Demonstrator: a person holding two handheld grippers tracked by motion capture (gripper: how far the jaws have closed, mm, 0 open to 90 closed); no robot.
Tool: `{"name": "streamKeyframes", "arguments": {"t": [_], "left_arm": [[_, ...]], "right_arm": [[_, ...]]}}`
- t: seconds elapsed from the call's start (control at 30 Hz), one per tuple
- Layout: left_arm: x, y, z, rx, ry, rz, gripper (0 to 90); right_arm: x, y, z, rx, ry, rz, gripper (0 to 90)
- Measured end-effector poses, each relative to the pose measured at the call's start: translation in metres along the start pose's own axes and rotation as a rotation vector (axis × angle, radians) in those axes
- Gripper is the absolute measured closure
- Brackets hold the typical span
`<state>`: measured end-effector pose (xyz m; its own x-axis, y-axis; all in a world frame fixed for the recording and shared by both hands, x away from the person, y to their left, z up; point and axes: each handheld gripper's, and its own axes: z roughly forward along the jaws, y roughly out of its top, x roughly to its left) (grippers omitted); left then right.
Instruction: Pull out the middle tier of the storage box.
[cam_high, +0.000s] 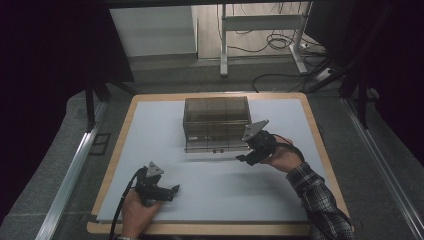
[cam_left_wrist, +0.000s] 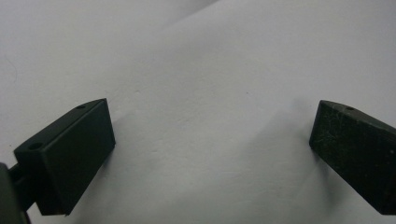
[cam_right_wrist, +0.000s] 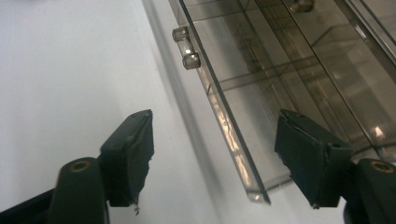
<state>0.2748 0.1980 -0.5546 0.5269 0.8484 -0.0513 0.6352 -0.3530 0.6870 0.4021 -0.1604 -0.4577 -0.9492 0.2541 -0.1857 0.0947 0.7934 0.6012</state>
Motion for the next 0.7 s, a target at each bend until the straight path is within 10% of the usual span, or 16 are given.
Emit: {"name": "streamKeyframes", "arguments": {"t": [0.7], "left_arm": [[0.000,0.000,0.000,0.000,0.000,0.000,0.0]], "right_arm": [[0.016,-0.028,-0.023,-0.018,-0.087,0.138,8.7]]}}
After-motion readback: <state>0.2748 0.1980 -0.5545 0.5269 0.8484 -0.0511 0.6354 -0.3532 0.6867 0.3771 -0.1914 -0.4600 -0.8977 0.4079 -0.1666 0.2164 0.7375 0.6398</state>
